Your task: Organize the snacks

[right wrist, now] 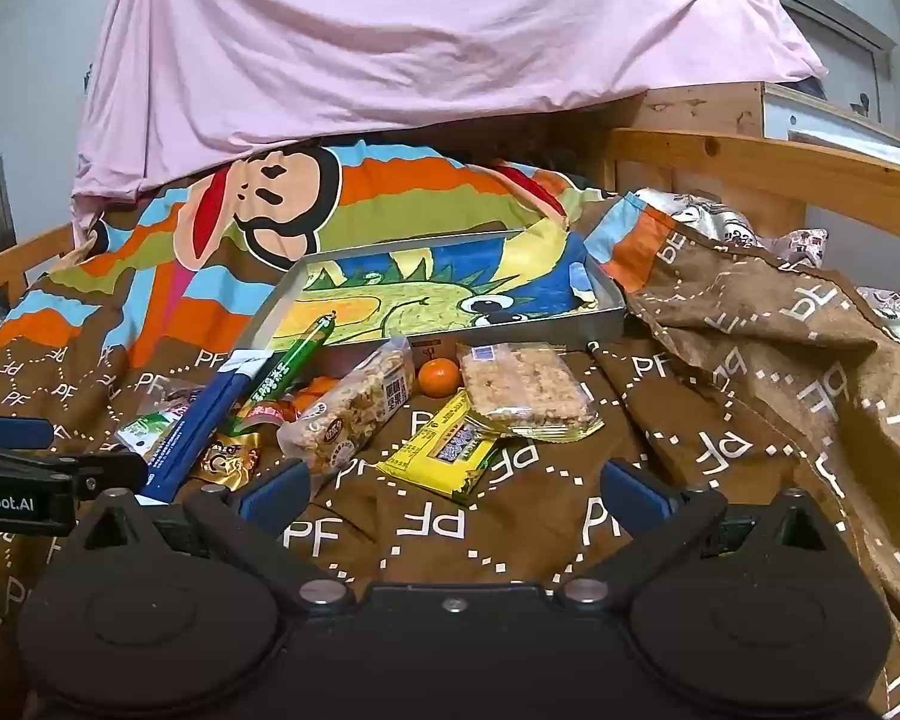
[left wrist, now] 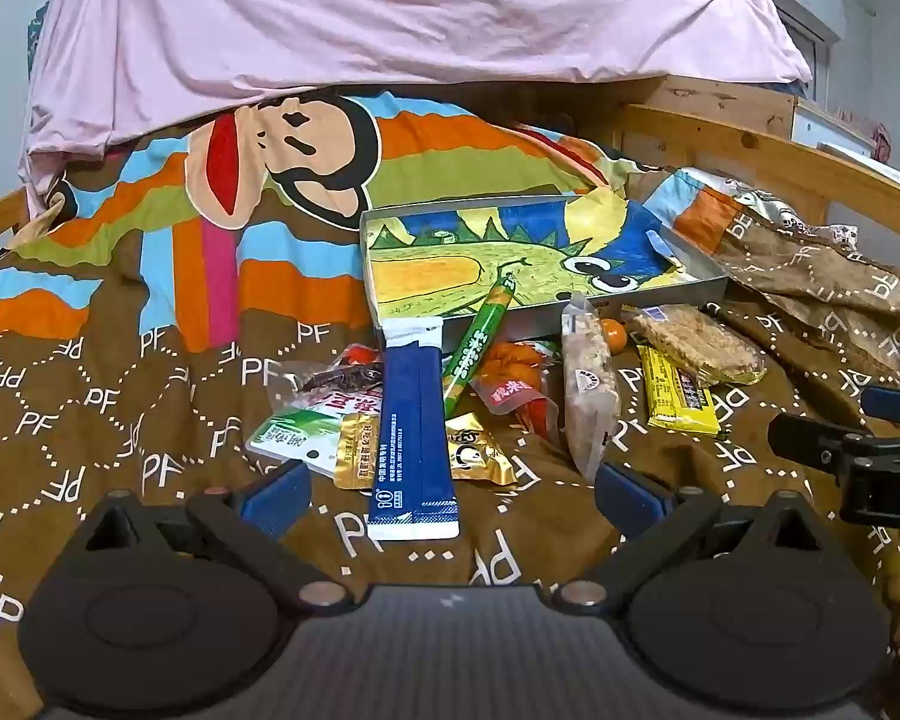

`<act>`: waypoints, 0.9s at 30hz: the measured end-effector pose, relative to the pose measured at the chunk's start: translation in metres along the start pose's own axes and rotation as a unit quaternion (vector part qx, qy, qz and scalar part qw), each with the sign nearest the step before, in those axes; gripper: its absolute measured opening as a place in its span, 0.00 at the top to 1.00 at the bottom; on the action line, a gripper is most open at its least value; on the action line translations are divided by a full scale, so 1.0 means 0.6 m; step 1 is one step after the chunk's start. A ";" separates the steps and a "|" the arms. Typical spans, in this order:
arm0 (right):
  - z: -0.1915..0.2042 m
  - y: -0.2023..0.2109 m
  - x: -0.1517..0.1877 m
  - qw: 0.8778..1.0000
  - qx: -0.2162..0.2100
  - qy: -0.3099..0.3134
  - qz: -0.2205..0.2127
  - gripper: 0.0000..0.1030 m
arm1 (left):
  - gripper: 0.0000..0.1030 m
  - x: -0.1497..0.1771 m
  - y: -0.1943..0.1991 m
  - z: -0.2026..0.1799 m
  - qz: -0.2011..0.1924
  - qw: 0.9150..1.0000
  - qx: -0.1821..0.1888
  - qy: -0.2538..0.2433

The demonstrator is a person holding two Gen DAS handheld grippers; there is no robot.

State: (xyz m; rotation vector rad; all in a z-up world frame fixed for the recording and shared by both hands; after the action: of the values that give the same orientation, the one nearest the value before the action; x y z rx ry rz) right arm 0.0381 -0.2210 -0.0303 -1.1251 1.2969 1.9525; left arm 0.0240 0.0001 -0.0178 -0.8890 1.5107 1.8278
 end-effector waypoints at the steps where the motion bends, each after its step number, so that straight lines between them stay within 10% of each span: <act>1: 0.000 0.000 0.000 1.000 0.000 0.000 -0.001 0.01 | 0.00 0.000 0.000 0.000 0.000 1.000 -0.001 -0.001; 27: 0.001 0.000 0.000 1.000 0.000 0.001 -0.001 0.01 | 0.00 0.000 0.000 0.000 0.002 1.000 0.000 -0.001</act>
State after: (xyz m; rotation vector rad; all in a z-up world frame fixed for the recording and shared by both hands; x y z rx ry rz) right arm 0.0379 -0.2207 -0.0301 -1.1284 1.2971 1.9494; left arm 0.0240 0.0000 -0.0180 -0.8840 1.5131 1.8310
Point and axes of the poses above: each gripper's, at about its wrist camera, not at the fingertips, and y roughly against the way its jaws point, z to its left, x to its underside, the point moved 3 cm from there along -y, roughly the way its jaws point, and after that the axes turned 10 degrees about -x, right-handed, at the moved point
